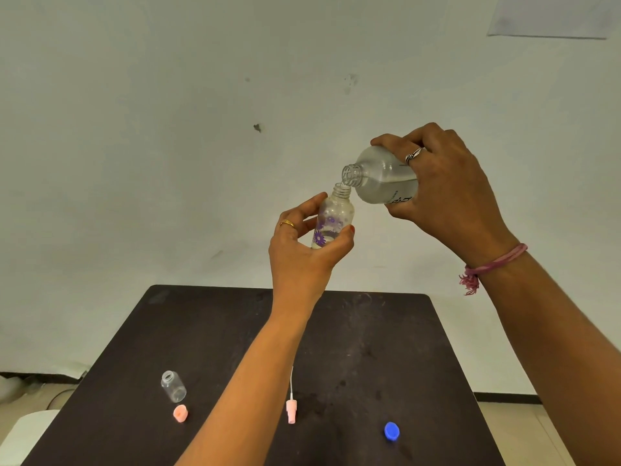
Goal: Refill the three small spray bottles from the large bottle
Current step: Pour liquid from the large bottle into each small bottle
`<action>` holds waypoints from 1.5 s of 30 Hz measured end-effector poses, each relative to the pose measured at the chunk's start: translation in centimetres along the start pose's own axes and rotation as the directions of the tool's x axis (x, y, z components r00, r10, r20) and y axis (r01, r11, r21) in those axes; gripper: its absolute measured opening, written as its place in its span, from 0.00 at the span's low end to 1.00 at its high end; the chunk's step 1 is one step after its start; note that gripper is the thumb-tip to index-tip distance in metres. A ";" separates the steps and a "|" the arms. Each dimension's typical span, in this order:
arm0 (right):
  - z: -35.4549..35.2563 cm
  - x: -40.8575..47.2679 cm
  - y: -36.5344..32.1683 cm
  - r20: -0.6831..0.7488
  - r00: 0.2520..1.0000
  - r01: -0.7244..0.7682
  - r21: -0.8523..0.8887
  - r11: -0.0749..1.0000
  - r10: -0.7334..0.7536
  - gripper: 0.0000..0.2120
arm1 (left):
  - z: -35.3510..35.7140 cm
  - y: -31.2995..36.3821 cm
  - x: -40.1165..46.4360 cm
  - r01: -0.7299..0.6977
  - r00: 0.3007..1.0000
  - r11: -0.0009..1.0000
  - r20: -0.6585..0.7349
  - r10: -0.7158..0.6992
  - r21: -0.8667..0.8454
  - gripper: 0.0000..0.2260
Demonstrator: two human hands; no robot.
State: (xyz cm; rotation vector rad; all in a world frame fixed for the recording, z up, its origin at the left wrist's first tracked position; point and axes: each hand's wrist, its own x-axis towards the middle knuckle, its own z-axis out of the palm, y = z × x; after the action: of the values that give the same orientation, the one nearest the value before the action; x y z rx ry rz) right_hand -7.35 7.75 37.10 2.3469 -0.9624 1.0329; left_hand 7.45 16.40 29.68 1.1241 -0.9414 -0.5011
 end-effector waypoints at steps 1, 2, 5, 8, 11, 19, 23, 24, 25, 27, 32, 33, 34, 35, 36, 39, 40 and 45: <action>0.0 0.0 0.0 0.001 1.000 0.001 -0.001 1.000 -0.001 0.34 | 0.0 0.0 0.0 0.000 1.000 1.000 0.001 0.000 0.001 0.22; 0.0 0.0 0.0 0.002 1.000 0.002 -0.001 1.000 -0.002 0.34 | 0.0 0.0 0.0 0.001 1.000 1.000 0.003 -0.001 -0.001 0.22; 0.1 -0.1 0.1 0.007 1.000 -0.002 0.003 1.000 0.002 0.34 | 0.0 0.0 0.0 0.002 1.000 1.000 0.006 -0.002 -0.005 0.22; 0.2 -0.1 0.1 0.008 1.000 -0.004 0.006 1.000 0.004 0.34 | 0.1 0.0 0.0 0.003 1.000 1.000 0.004 -0.003 -0.003 0.22; 0.2 -0.1 0.1 0.013 1.000 -0.005 0.004 1.000 0.005 0.34 | 0.0 -0.1 -0.1 0.004 1.000 1.000 0.004 -0.004 0.003 0.22; 0.2 -0.1 0.0 0.012 1.000 -0.007 0.006 1.000 0.006 0.34 | 0.0 -0.1 0.0 0.007 1.000 1.000 0.001 -0.007 0.008 0.22; 0.2 -0.1 0.0 0.014 1.000 -0.006 0.000 1.000 0.006 0.34 | 0.1 -0.1 -0.1 0.002 1.000 1.000 -0.001 -0.002 0.016 0.22; 0.2 -0.1 0.0 0.016 1.000 -0.007 0.000 1.000 0.007 0.34 | 0.1 -0.1 0.0 0.003 1.000 1.000 -0.002 -0.003 0.014 0.22; 0.2 -0.1 0.0 0.017 1.000 -0.007 -0.001 1.000 0.007 0.34 | 0.1 -0.1 0.0 0.005 1.000 1.000 -0.004 -0.005 0.012 0.22; 0.2 -0.1 0.0 0.016 1.000 -0.006 0.000 1.000 0.006 0.34 | 0.1 -0.2 0.0 0.007 1.000 1.000 -0.007 -0.007 0.015 0.22; 0.2 -0.2 0.1 0.017 1.000 -0.009 0.000 1.000 0.009 0.34 | 0.1 -0.3 -0.1 0.013 1.000 1.000 -0.011 -0.013 0.012 0.23; 0.2 -0.2 0.1 0.017 1.000 -0.010 0.002 1.000 0.010 0.34 | 0.1 -0.4 -0.1 0.015 1.000 1.000 -0.010 -0.015 0.011 0.23; 0.3 -0.2 0.1 0.015 1.000 -0.010 0.004 1.000 0.010 0.34 | 0.1 -0.4 -0.1 0.018 1.000 1.000 -0.010 -0.018 0.011 0.23; 0.3 -0.3 0.1 0.012 1.000 -0.007 0.004 1.000 0.007 0.34 | 0.1 -0.4 -0.1 0.021 1.000 1.000 -0.010 -0.021 0.009 0.23; 0.3 -0.3 0.1 0.008 1.000 -0.005 0.005 1.000 0.005 0.34 | 0.1 -0.4 -0.1 0.024 1.000 1.000 -0.011 -0.024 0.006 0.23; 0.3 -0.2 0.1 0.003 1.000 -0.003 0.009 1.000 0.003 0.34 | 0.1 -0.4 -0.1 0.026 1.000 1.000 -0.011 -0.026 0.005 0.23; 0.3 -0.2 0.1 0.003 1.000 -0.003 0.009 1.000 0.003 0.34 | 0.1 -0.4 -0.1 0.026 1.000 1.000 -0.011 -0.026 0.005 0.23; 0.4 -0.2 0.1 0.009 1.000 0.003 0.000 1.000 -0.003 0.34 | 0.2 -0.4 0.0 0.025 1.000 1.000 -0.013 -0.025 0.000 0.23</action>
State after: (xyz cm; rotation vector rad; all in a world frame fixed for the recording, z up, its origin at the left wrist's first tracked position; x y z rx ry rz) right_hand -7.36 7.51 36.72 2.3537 -0.9616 1.0221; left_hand 7.34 16.19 29.30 1.1389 -0.9170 -0.5141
